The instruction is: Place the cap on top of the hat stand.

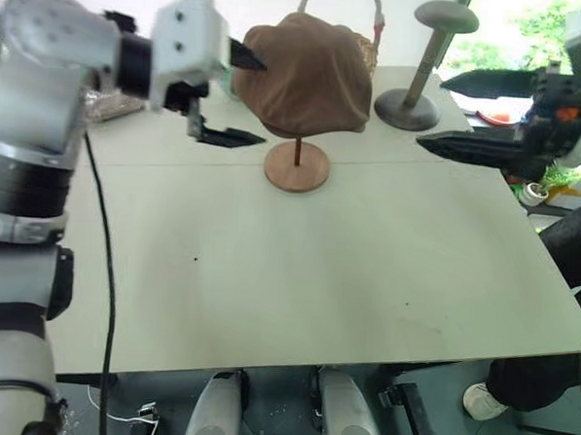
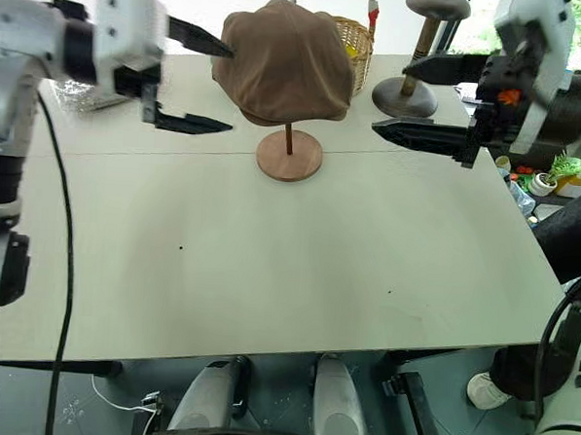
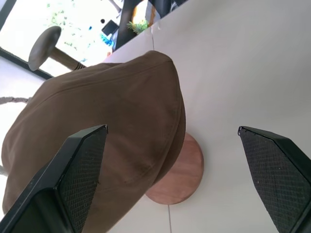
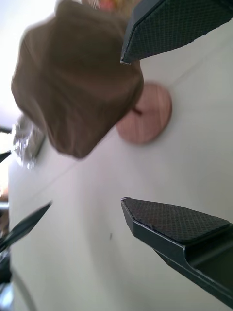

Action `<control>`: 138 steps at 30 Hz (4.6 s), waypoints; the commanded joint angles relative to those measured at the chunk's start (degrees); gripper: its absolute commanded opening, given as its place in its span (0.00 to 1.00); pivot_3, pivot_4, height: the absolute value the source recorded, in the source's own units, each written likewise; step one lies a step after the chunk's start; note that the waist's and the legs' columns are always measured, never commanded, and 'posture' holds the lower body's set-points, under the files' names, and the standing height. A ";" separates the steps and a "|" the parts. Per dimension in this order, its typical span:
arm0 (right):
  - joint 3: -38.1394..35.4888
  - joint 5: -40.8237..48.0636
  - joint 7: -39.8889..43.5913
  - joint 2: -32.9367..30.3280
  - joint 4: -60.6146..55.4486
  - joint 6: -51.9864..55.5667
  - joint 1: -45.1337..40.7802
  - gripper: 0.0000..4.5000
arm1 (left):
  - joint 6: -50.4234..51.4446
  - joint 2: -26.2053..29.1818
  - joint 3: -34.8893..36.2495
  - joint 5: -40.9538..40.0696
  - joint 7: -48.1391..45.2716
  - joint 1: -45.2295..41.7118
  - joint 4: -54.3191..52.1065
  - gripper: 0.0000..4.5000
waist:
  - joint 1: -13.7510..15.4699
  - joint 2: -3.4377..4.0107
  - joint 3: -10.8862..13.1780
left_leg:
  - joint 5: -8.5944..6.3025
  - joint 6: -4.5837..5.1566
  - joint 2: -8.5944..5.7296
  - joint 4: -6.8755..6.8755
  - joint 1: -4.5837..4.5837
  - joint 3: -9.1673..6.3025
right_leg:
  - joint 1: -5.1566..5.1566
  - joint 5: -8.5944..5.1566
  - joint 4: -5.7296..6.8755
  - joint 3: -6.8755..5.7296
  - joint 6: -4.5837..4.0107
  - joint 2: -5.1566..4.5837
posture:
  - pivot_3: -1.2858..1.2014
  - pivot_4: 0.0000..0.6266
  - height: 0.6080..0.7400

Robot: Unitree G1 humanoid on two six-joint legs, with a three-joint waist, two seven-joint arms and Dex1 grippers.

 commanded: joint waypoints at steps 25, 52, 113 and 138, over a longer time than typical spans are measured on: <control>2.94 3.58 -0.55 -4.02 6.43 0.48 -6.84 1.00 | -11.97 -12.46 -10.21 30.22 24.84 2.89 -1.30 1.00 | 0.56 0.00 0.00 | 0.00 0.00 -0.01 0.02 -0.07 0.02 | -0.07 0.03 0.00 0.02 0.06 0.00 | 0.52 0.24 1.00; 1.92 5.11 -0.79 -3.75 6.17 0.57 -6.36 1.00 | -24.34 -10.10 -3.51 31.06 36.95 4.09 4.79 0.02 | 1.31 0.01 0.00 | 0.00 0.00 -0.01 0.04 -0.09 0.04 | -0.09 0.03 0.01 0.03 0.06 0.00 | 0.52 0.24 1.00; -0.71 9.38 -3.83 -6.91 4.72 4.30 -6.64 1.00 | -90.27 -10.14 1.87 14.68 36.01 -2.38 52.93 0.02 | 1.50 0.02 -0.01 | 0.00 0.00 -0.02 0.15 -0.14 0.08 | -0.09 0.06 0.01 0.03 0.07 -0.03 | 0.52 0.24 1.00; 7.03 -0.94 1.89 -4.21 16.96 -9.30 -6.97 1.00 | -27.23 16.49 13.45 -12.41 21.97 28.51 -0.86 0.99 | 0.91 0.06 0.01 | -0.01 -0.01 0.04 -0.03 -0.12 0.11 | -0.23 0.04 0.06 0.07 0.04 -0.03 | 0.52 0.24 1.00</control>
